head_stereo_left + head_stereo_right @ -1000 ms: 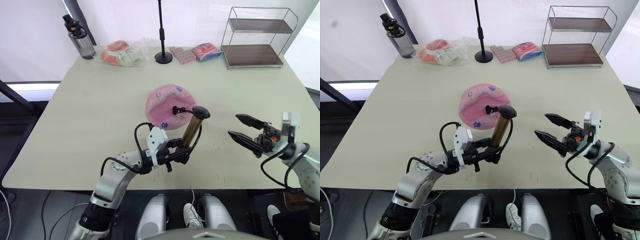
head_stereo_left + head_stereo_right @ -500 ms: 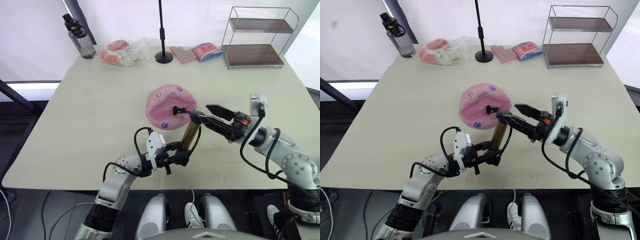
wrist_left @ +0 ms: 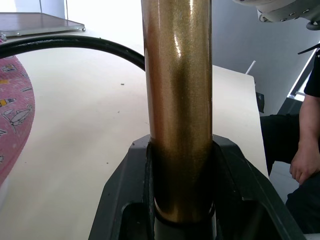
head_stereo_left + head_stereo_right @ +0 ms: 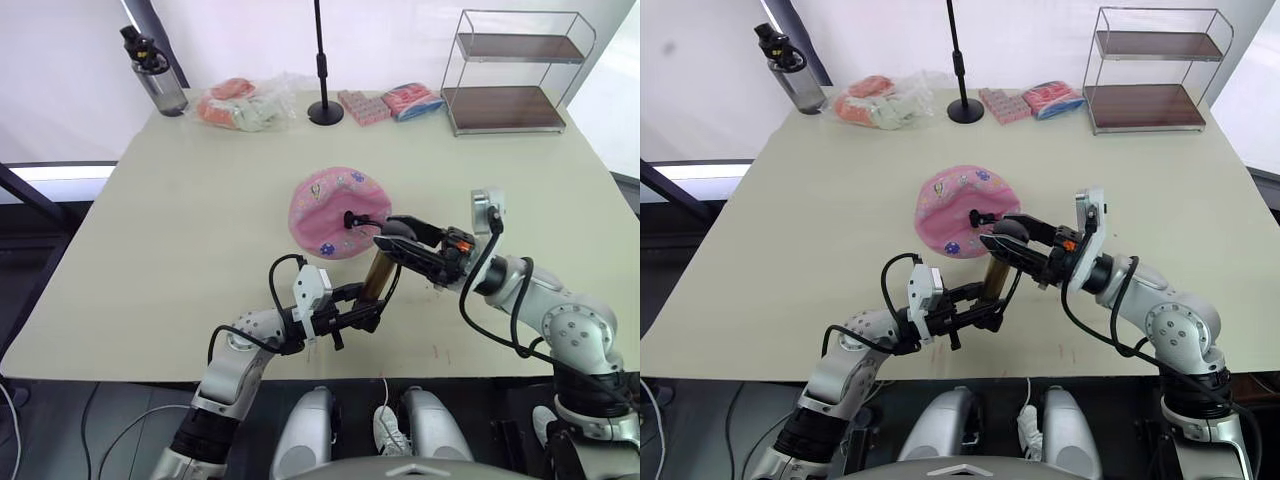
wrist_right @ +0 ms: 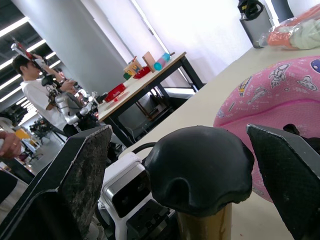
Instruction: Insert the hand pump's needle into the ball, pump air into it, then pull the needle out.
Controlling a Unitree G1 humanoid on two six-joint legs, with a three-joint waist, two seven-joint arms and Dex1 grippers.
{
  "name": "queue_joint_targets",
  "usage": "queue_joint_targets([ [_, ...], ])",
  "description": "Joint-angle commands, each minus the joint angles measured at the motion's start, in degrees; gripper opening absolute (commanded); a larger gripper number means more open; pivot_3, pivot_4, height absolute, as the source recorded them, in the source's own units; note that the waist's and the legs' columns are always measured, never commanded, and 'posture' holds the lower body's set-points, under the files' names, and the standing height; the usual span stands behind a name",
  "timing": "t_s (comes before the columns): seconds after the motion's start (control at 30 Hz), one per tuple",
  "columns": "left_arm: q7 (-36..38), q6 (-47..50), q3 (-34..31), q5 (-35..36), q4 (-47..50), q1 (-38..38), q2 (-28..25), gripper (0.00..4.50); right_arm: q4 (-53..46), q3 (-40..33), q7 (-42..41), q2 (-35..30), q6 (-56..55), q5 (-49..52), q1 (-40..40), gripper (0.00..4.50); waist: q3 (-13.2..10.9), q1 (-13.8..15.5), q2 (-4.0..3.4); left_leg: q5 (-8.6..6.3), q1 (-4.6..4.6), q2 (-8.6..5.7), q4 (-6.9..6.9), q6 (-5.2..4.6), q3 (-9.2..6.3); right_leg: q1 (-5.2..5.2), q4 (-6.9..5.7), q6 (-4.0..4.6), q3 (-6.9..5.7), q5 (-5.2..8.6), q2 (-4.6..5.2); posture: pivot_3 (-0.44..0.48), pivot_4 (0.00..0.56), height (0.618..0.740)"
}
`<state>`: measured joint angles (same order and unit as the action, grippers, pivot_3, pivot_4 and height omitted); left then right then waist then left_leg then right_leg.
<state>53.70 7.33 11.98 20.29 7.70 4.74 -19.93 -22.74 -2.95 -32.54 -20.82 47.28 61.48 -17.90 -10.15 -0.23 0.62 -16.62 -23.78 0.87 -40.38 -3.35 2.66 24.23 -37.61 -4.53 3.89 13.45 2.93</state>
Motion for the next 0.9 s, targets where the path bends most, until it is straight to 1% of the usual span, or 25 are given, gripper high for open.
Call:
queue_joint_targets([
  [0.03,0.41,-0.82,0.07,0.62,1.74,0.04,0.1,0.99,-2.19,-0.33,-0.2,-0.03,-0.63,0.53,-0.88,4.5,0.0,-0.31,0.01,0.0,-0.06,0.0,0.0,0.0,0.01,-0.03,0.0,-0.2,0.2,0.07,0.19,0.0,0.15,0.736],
  [0.1,0.44,-0.78,0.1,0.64,1.77,-0.04,0.1,0.99,-2.14,-0.37,-0.13,0.02,-0.65,0.54,-0.93,4.5,0.0,-0.57,0.01,0.01,-0.06,0.0,0.0,0.01,0.0,-0.07,-0.01,-0.33,0.37,0.14,0.24,0.0,0.15,0.736],
  [0.3,0.45,-0.64,0.02,0.67,1.54,0.1,0.1,0.99,-1.9,0.07,-0.73,-0.18,-0.92,-0.34,-0.77,4.5,0.0,-0.7,0.01,0.01,-0.05,0.0,0.0,0.01,0.01,-0.07,-0.02,-0.33,0.38,0.15,0.21,0.0,0.15,0.736],
  [0.73,0.87,-0.14,-0.09,1.14,2.15,-0.65,-0.31,0.99,-1.35,0.19,-1.32,0.08,-1.77,-1.98,-0.93,4.5,0.01,-0.66,0.01,0.02,-0.05,0.09,0.03,0.03,-0.17,-0.12,-0.02,-0.3,0.19,0.16,0.11,0.0,0.15,0.736],
  [0.77,0.87,-0.14,-0.1,1.15,2.14,-0.66,-0.29,0.99,-1.34,0.21,-1.42,0.1,-1.78,-2.11,-0.89,3.99,0.01,-0.66,0.01,0.02,-0.05,0.09,0.03,0.03,-0.18,-0.12,-0.02,-0.3,0.19,0.16,0.11,0.0,0.15,0.736],
  [0.8,0.85,-0.15,-0.11,1.17,2.14,-0.69,-0.28,0.99,-1.32,0.24,-1.48,0.14,-1.81,-2.26,-0.87,3.72,0.01,-0.66,0.01,0.02,-0.05,0.09,0.03,0.03,-0.18,-0.13,-0.02,-0.3,0.18,0.16,0.12,0.0,0.15,0.736],
  [0.83,0.85,-0.14,-0.11,1.19,2.16,-0.71,-0.27,0.99,-1.31,0.27,-1.53,0.15,-1.8,-2.37,-0.85,3.27,0.01,-0.66,0.01,0.02,-0.05,0.09,0.03,0.03,-0.19,-0.13,-0.02,-0.3,0.18,0.16,0.11,0.0,0.15,0.736],
  [0.87,0.86,-0.11,-0.11,1.21,2.19,-0.74,-0.28,0.99,-1.29,0.28,-1.52,0.18,-1.78,-2.46,-0.85,2.69,0.01,-0.67,0.01,0.02,-0.05,0.09,0.03,0.03,-0.2,-0.14,-0.02,-0.3,0.17,0.16,0.12,0.0,0.15,0.736],
  [0.9,0.87,-0.1,-0.11,1.22,2.21,-0.76,-0.28,0.99,-1.3,0.28,-1.55,0.2,-1.79,-2.53,-0.84,2.21,0.01,-0.68,0.01,0.02,-0.05,0.09,0.03,0.03,-0.21,-0.14,-0.02,-0.3,0.16,0.16,0.12,0.0,0.15,0.736],
])
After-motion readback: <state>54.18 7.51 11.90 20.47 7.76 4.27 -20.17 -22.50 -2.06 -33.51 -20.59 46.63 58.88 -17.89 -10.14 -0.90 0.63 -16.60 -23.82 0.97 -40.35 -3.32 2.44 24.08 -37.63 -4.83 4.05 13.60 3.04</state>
